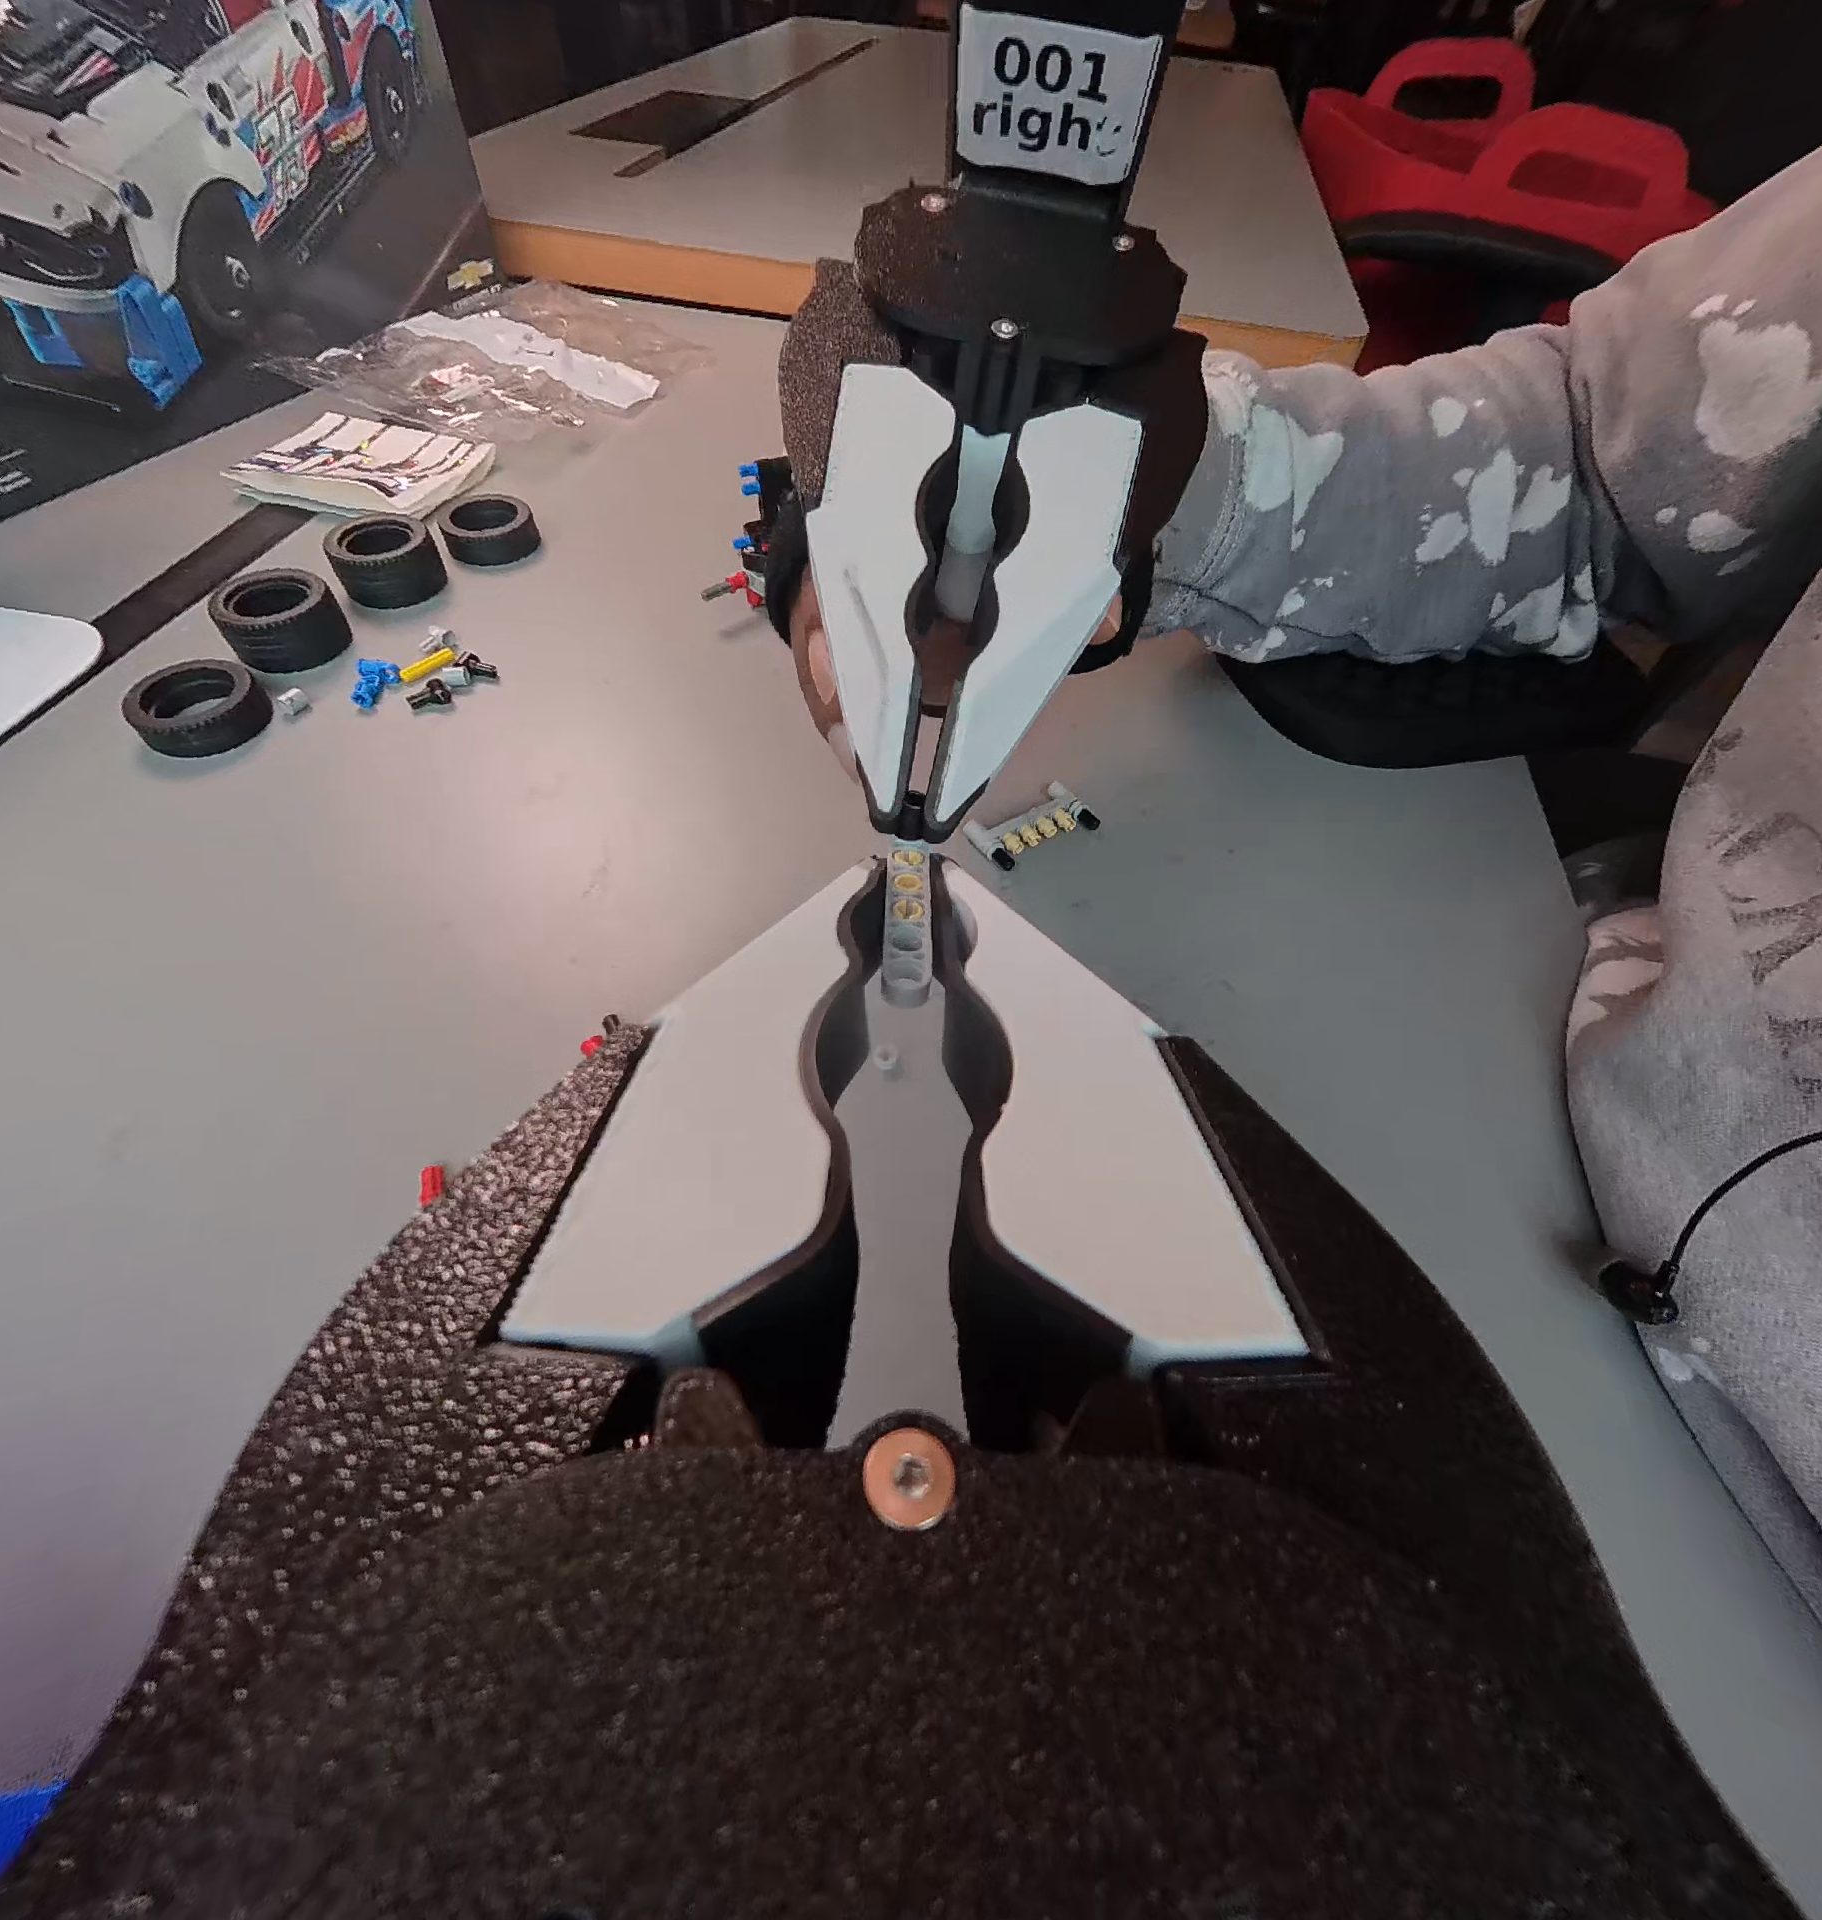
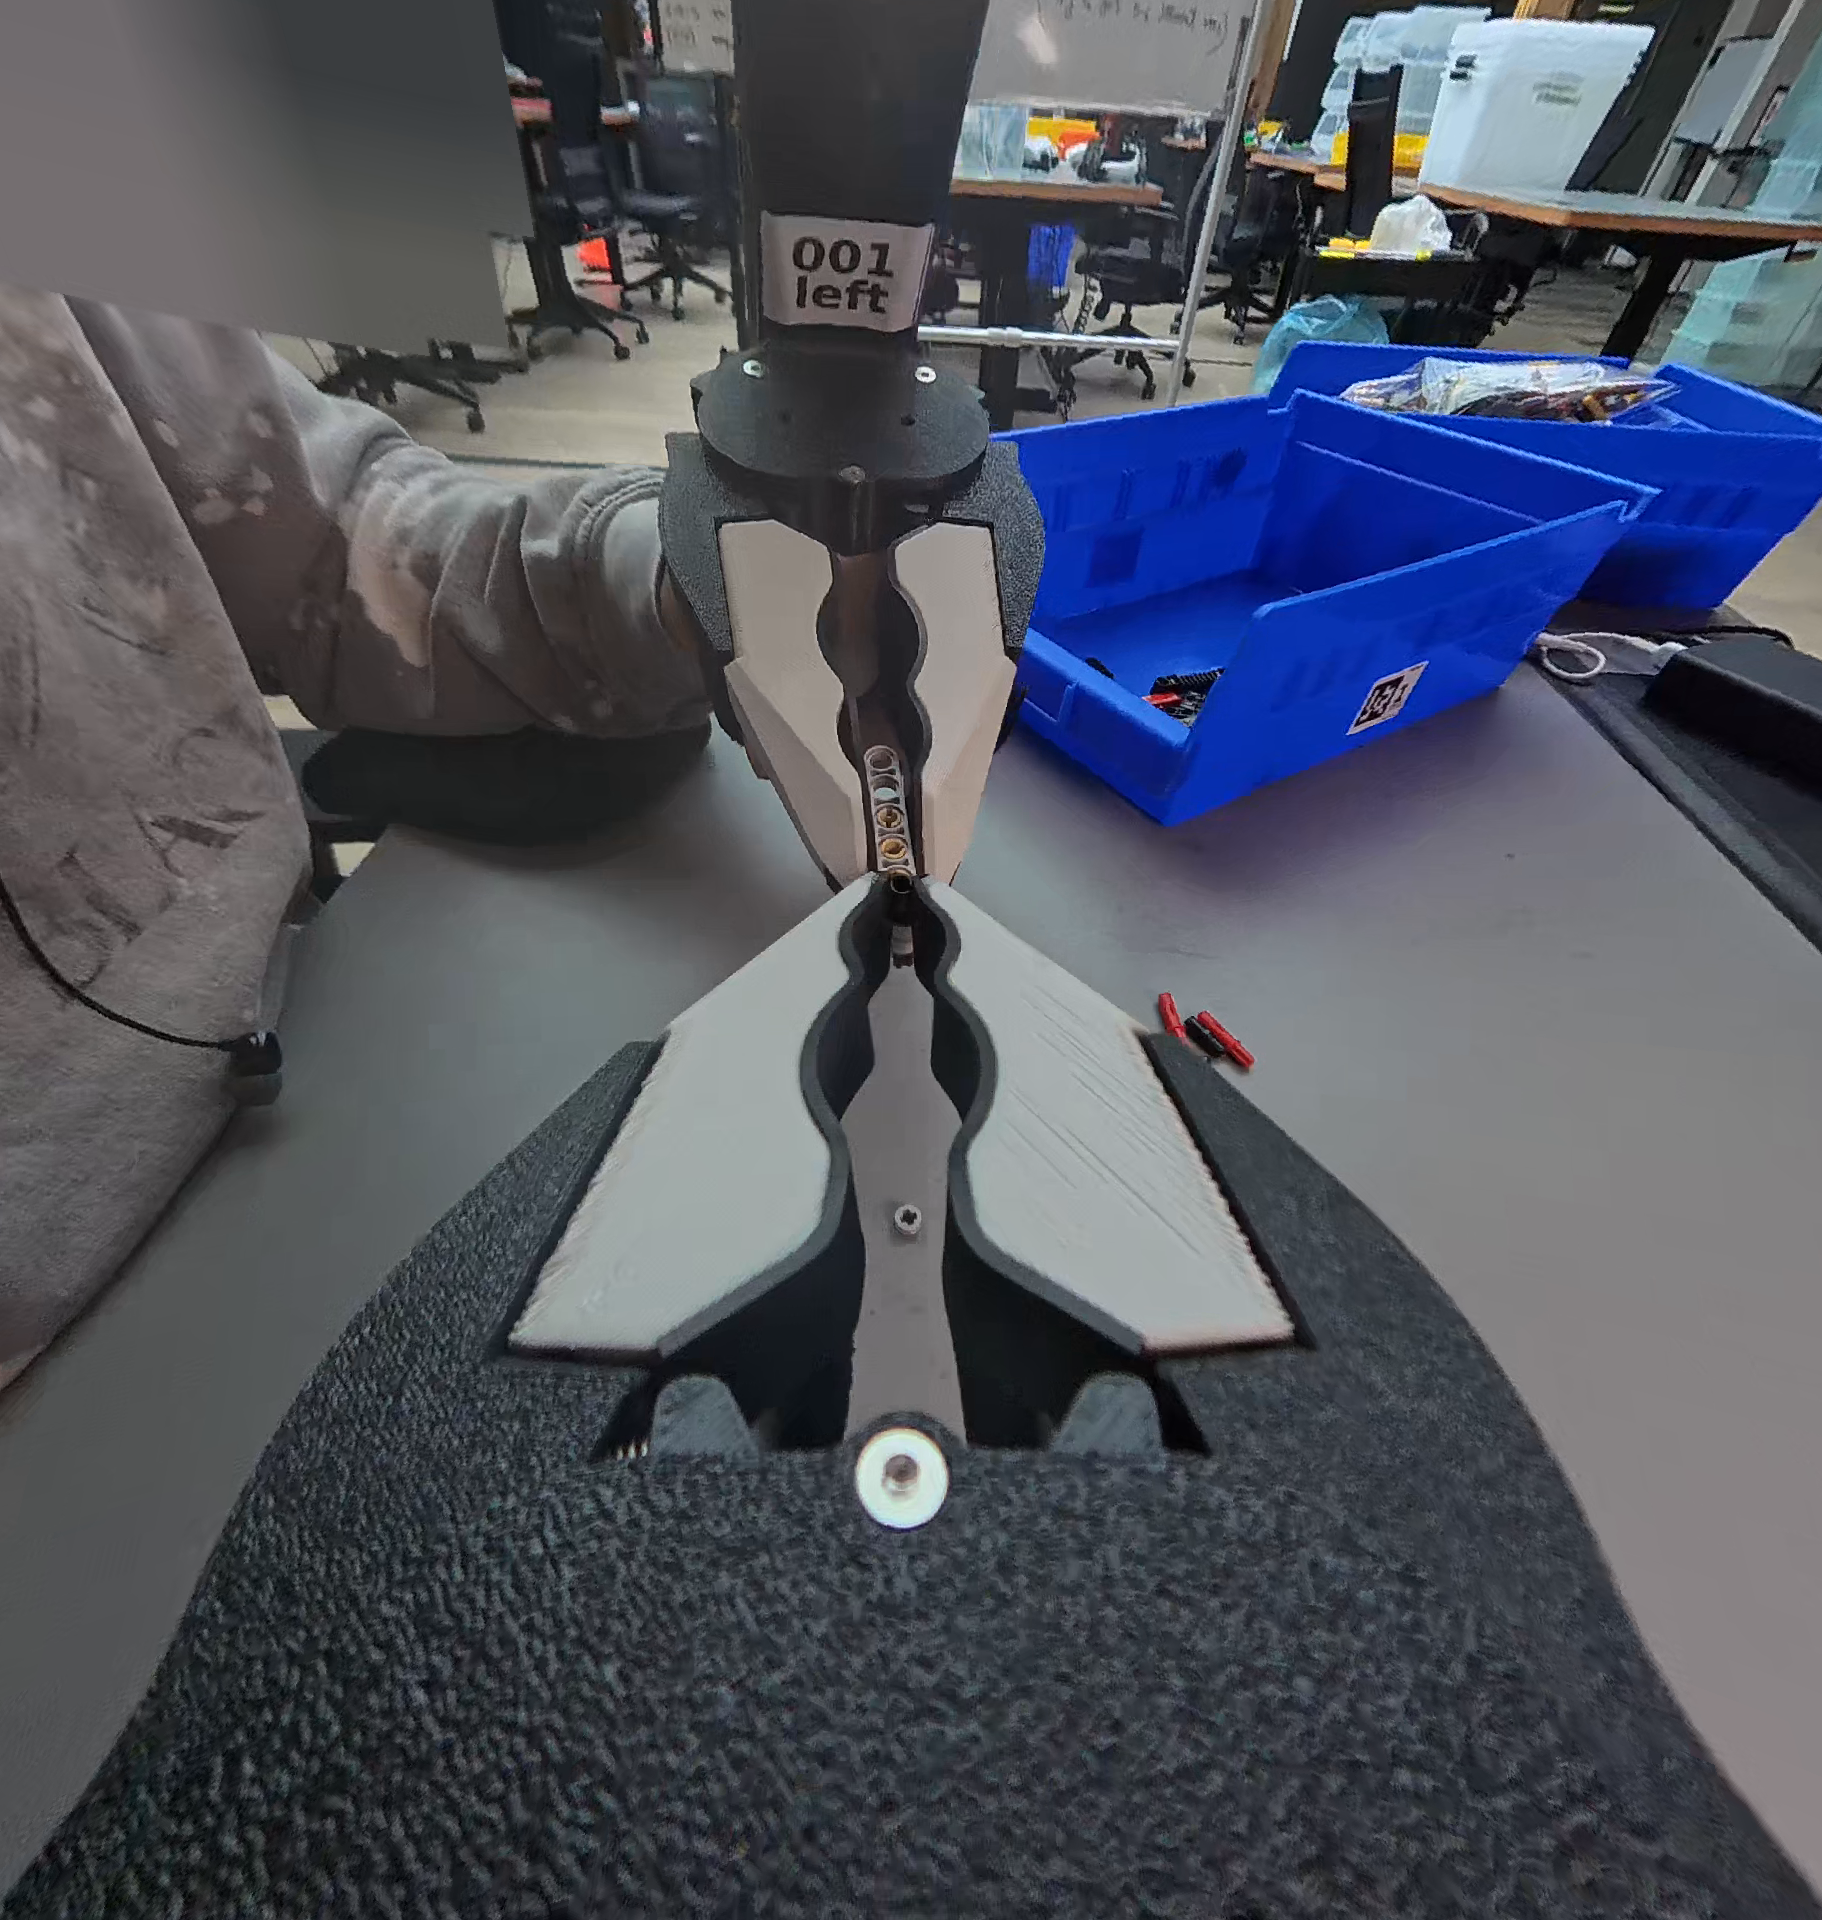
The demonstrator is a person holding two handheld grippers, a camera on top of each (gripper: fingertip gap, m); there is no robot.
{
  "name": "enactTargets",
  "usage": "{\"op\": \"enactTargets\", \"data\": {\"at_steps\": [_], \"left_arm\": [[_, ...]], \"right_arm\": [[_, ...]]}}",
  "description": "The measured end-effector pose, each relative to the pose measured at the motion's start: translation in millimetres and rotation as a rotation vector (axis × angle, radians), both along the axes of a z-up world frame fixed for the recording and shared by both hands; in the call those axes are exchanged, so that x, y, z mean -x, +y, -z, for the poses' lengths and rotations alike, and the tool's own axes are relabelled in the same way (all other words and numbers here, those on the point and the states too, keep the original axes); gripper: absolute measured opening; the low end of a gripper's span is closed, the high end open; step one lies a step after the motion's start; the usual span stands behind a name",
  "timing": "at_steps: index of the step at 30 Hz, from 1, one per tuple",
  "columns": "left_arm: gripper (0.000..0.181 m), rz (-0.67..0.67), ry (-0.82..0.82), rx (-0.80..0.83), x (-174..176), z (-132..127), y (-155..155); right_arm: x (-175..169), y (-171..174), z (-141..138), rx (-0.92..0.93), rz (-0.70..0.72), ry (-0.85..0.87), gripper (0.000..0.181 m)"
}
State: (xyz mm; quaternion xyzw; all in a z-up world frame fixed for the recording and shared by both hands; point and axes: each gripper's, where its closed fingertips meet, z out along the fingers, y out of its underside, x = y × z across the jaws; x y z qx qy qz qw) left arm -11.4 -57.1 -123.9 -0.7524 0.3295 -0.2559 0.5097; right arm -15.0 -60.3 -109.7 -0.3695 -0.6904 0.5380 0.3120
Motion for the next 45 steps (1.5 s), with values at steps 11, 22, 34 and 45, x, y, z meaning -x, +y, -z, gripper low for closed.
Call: {"op": "enactTargets", "data": {"at_steps": [11, 22, 34, 45], "left_arm": [[0.006, 0.062, 0.065, 0.042, -16, 23, -3], [0.006, 0.018, 0.098, 0.083, -11, 37, 3], [0.012, 0.051, -0.139, -0.021, -11, -3, 0], [0.007, 0.013, 0.049, 0.032, -10, 16, -2]], "right_arm": [[-27, 28, -118, 0.312, 0.026, 0.349, 0.000], [3, -2, 6, -0.133, 0.037, -0.093, 0.020], [0, 2, -1, -0.019, 0.008, -0.031, 0.004], [0, -5, 10, -0.083, -0.021, -0.030, 0.003]]}}
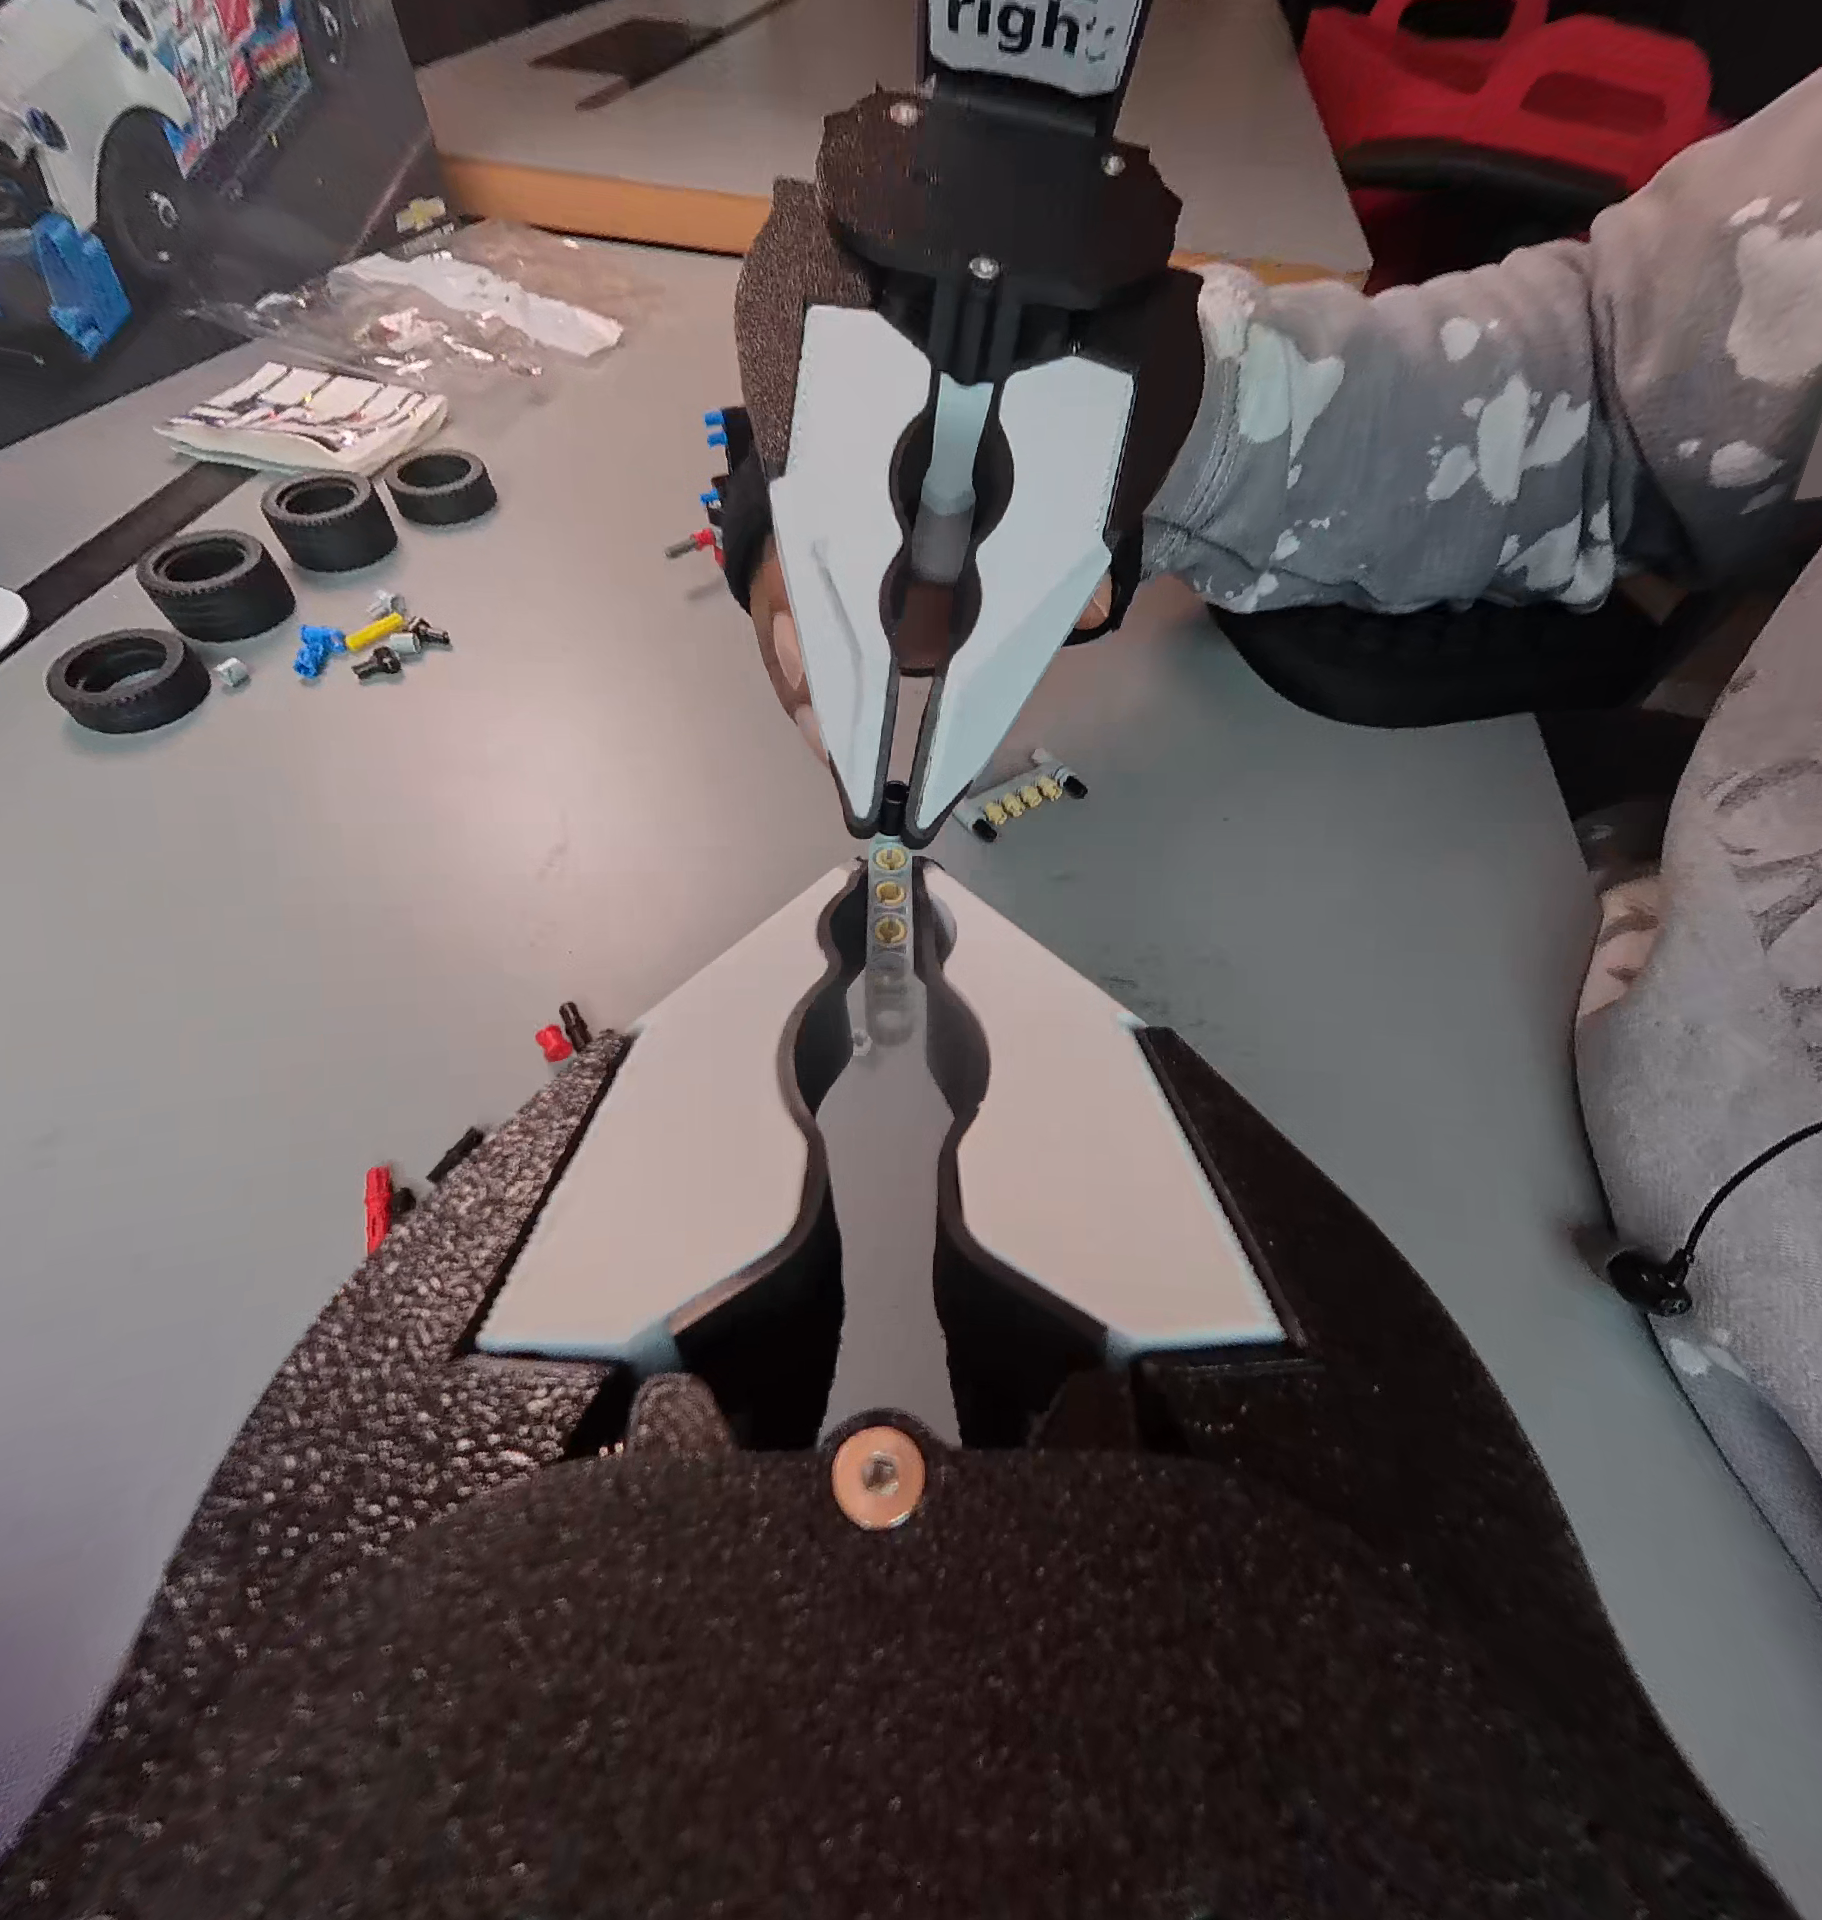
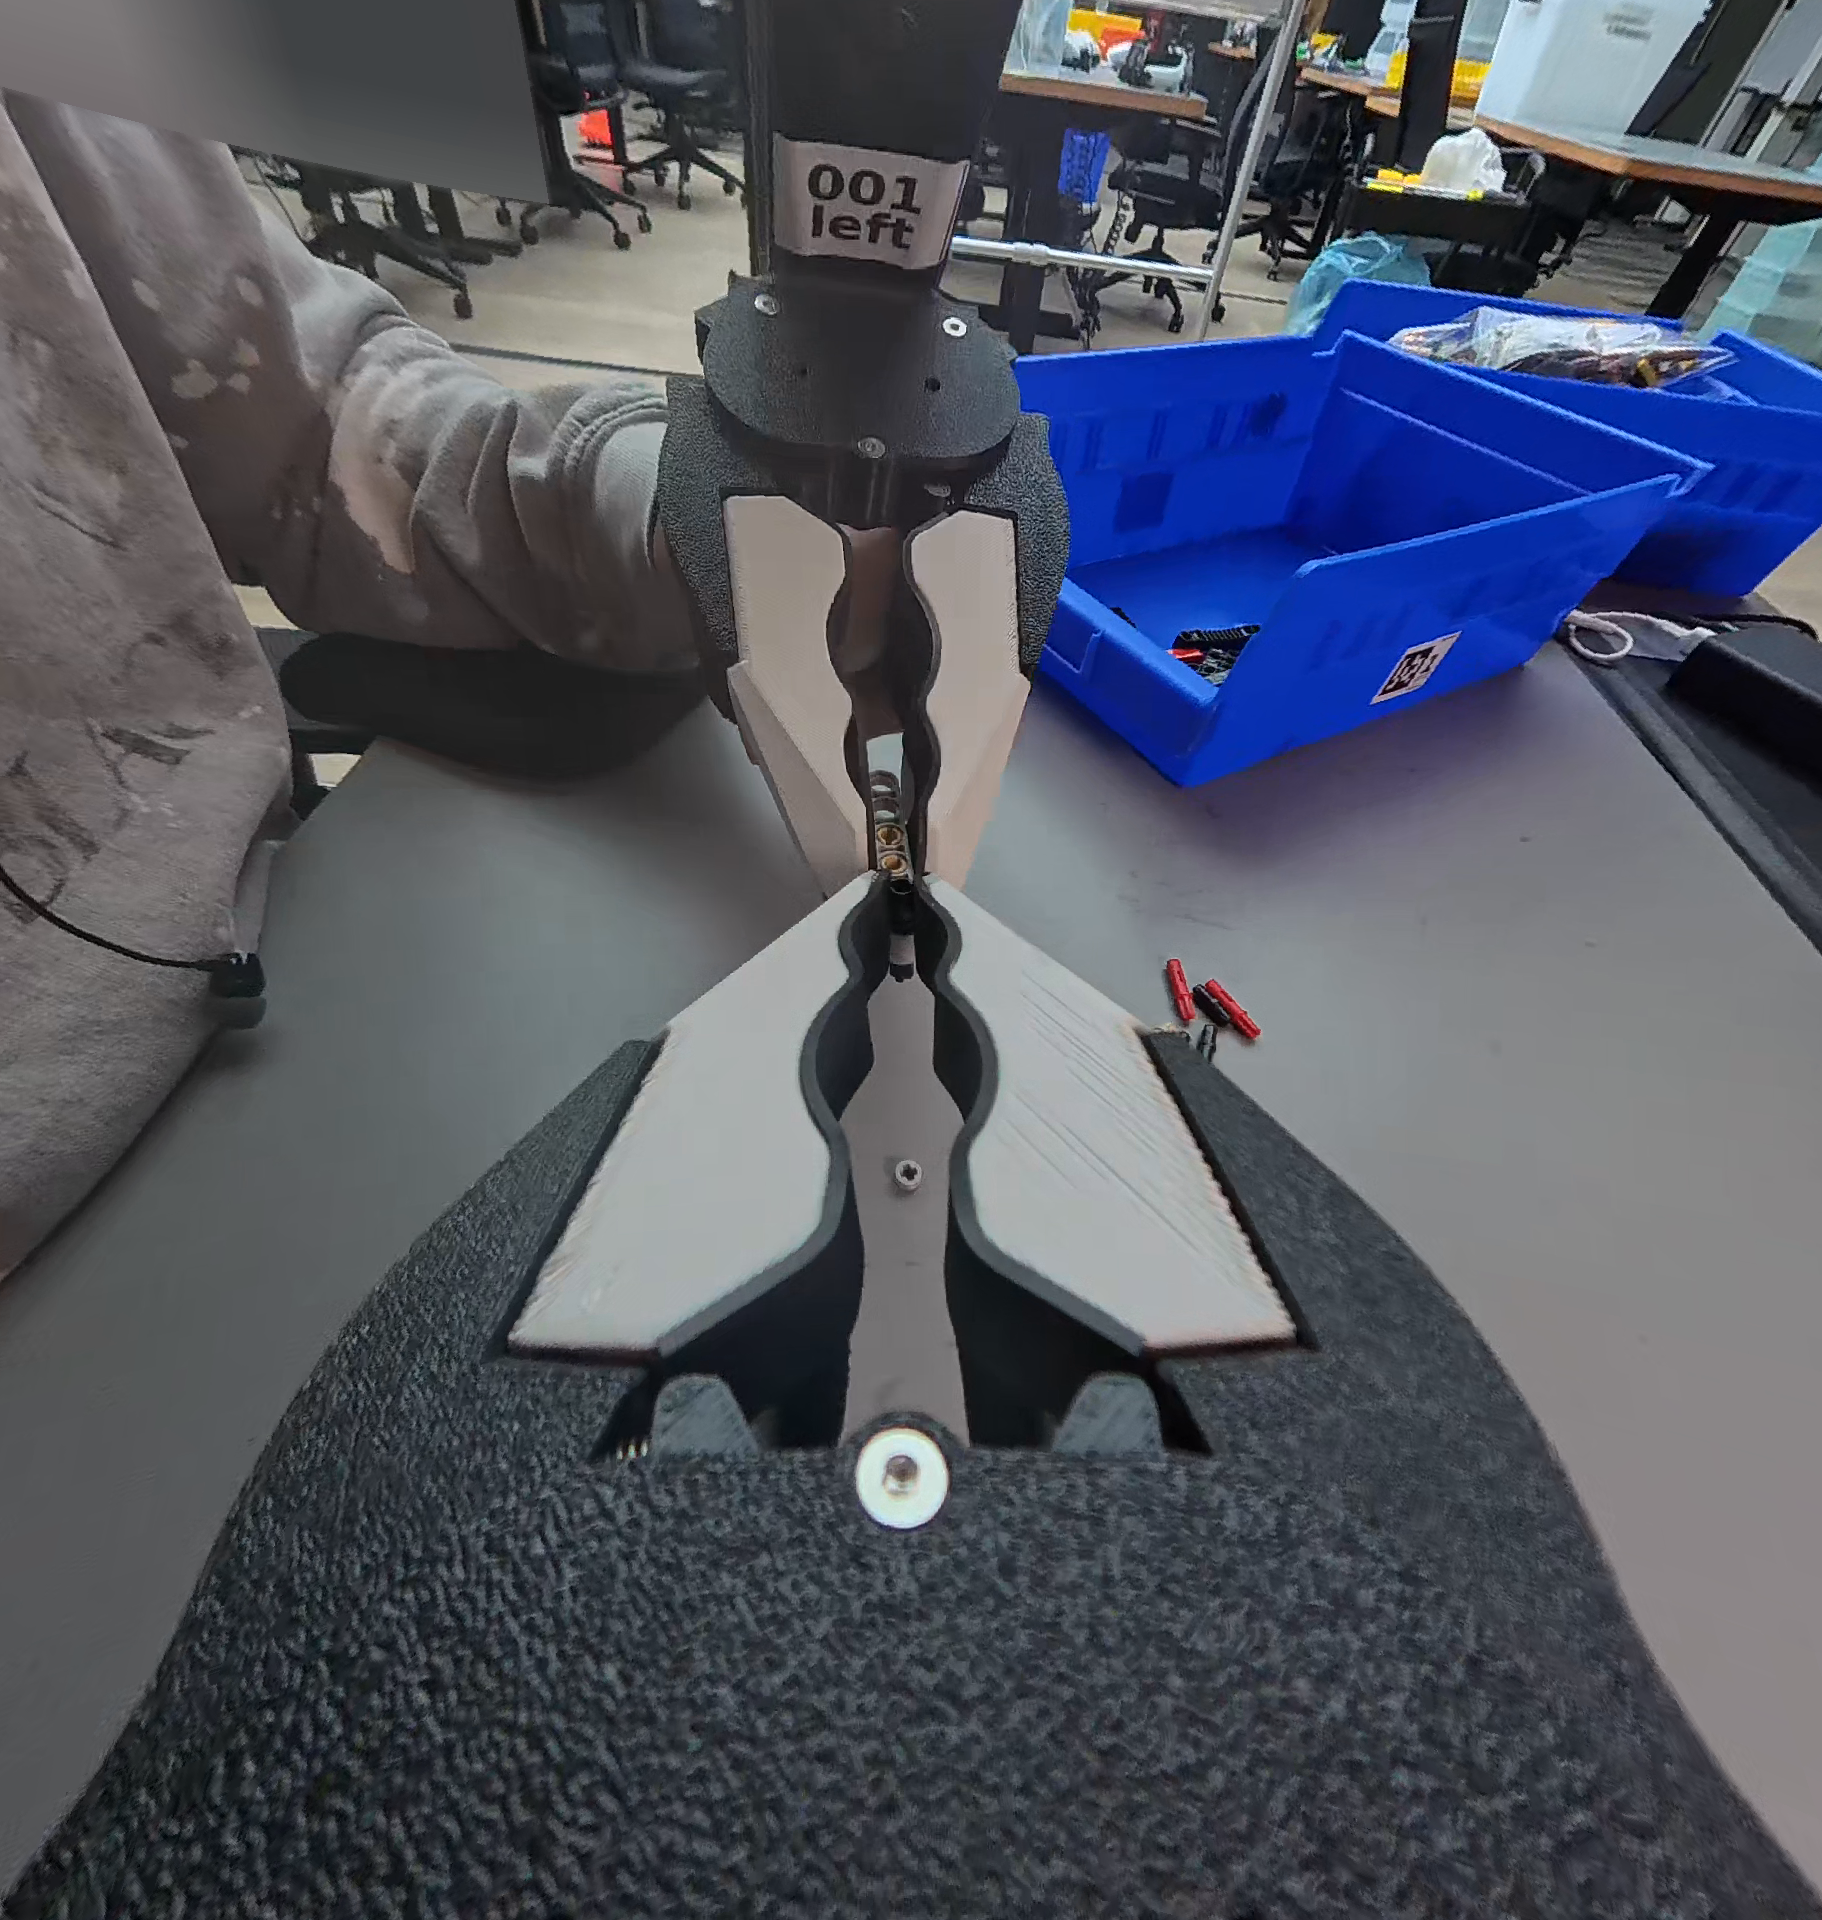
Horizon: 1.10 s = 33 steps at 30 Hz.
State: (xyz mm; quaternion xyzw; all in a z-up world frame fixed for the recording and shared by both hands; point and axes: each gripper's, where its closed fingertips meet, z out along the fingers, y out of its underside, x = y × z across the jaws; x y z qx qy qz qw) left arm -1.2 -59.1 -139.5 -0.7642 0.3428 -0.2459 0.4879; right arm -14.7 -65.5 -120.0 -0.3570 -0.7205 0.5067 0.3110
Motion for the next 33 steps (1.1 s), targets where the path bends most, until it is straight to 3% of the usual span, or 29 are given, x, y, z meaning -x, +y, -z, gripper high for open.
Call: {"op": "enactTargets", "data": {"at_steps": [5, 9, 11, 14, 17, 26, 33], "left_arm": [[0.007, 0.042, 0.132, 0.103, -15, 30, -7], [0.006, 0.043, 0.087, 0.099, -14, 16, -5], [0.006, 0.043, 0.095, 0.121, -15, 20, -5], [0.006, 0.041, -0.019, 0.140, -13, 18, -5], [0.007, 0.014, -0.156, 0.081, -4, -6, 3], [0.009, -0.020, -0.466, 0.086, 10, -37, 9], [0.017, -0.005, -0.645, 0.160, 19, -50, 8]], "right_arm": [[3, -23, 5, 0.059, -0.091, -0.031, 0.002], [4, -19, -12, 0.161, -0.083, 0.014, 0.001], [5, -20, -6, 0.154, -0.089, -0.007, 0.003], [6, -12, -5, 0.208, -0.080, -0.030, 0.003], [7, 5, -21, 0.283, -0.023, 0.011, 0.003], [18, 18, -35, 0.889, -0.004, -0.118, 0.003], [23, 24, -38, 1.055, 0.007, -0.141, 0.004]]}}
